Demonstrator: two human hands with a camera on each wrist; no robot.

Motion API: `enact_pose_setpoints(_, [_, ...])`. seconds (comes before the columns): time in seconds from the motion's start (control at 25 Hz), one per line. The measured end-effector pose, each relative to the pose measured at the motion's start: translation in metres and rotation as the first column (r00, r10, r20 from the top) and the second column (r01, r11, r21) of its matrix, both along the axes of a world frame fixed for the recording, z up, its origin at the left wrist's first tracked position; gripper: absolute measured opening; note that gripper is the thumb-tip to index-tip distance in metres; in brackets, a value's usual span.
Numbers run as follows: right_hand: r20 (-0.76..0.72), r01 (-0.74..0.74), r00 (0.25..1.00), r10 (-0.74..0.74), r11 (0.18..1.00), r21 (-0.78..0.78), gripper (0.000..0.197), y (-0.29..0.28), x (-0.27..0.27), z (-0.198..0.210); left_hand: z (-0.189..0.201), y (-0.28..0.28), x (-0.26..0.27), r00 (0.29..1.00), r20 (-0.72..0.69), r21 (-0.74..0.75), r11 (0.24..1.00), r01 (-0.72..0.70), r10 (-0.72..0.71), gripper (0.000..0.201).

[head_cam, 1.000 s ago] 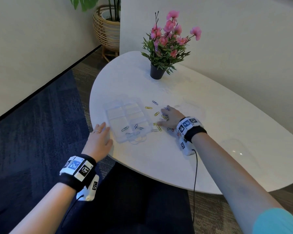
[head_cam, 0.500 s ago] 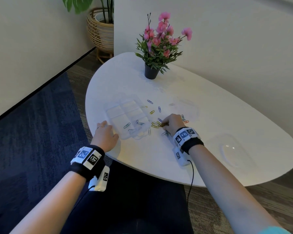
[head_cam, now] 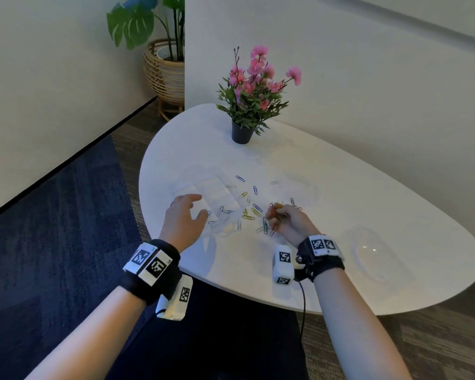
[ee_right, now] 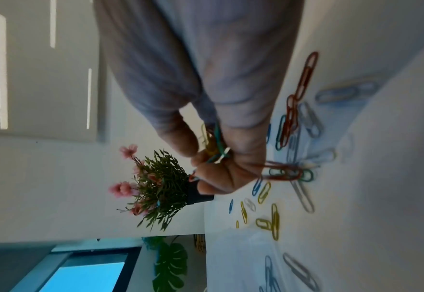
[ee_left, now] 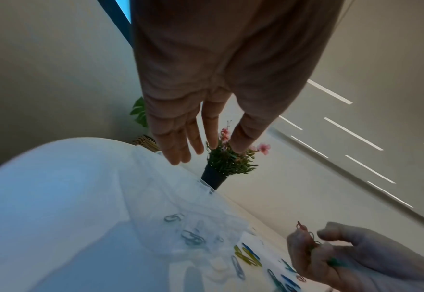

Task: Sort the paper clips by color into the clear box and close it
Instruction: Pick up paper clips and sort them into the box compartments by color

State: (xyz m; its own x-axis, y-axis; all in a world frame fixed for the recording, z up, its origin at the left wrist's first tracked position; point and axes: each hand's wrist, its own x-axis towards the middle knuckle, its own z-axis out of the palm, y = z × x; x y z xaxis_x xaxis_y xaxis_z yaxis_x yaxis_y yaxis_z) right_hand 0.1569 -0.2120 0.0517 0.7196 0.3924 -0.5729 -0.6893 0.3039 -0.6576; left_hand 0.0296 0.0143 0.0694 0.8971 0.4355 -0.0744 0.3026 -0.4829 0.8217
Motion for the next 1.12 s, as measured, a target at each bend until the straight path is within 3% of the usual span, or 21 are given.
enact_pose_setpoints(0.08, [-0.074,0.047,0.997,-0.038,0.992,0.121,0.009,0.001,-0.005,0.001,0.003,-0.012,0.006,0.999,0.021,-0.019,0.999,0.047,-0.047,0.038])
enact_pose_setpoints(0.2, [-0.142,0.114,0.986,-0.091,0.981,0.160,0.035,0.004,-0.006,-0.005,0.006,-0.032,0.017,0.991,0.039,-0.019,0.992,0.127,-0.126,0.033])
enact_pose_setpoints(0.32, [-0.265,0.185,0.956,-0.125,0.959,0.215,0.034,0.010,-0.007,-0.011,0.009,-0.049,0.030,0.975,0.071,-0.010,0.977,0.212,-0.211,0.027])
enact_pose_setpoints(0.52, [-0.195,0.094,0.980,-0.044,0.961,0.259,0.059,0.016,-0.017,-0.007,0.017,-0.069,0.046,0.937,0.117,0.085,0.943,0.321,-0.329,0.020])
enact_pose_setpoints(0.72, [-0.174,0.008,0.983,0.054,0.941,0.337,0.063,0.019,-0.025,0.002,0.017,-0.086,0.050,0.896,-0.002,0.076,0.893,0.443,-0.445,0.025])
enact_pose_setpoints(1.0, [-0.136,0.022,0.990,0.024,0.946,0.324,0.061,0.022,-0.030,-0.005,0.010,-0.083,0.061,0.928,-0.087,0.055,0.929,0.367,-0.362,0.018])
enact_pose_setpoints(1.12, [-0.126,0.016,0.992,0.024,0.950,0.311,0.064,0.019,-0.025,-0.006,0.008,-0.071,0.065,0.945,-0.102,-0.090,0.949,0.302,-0.311,0.005])
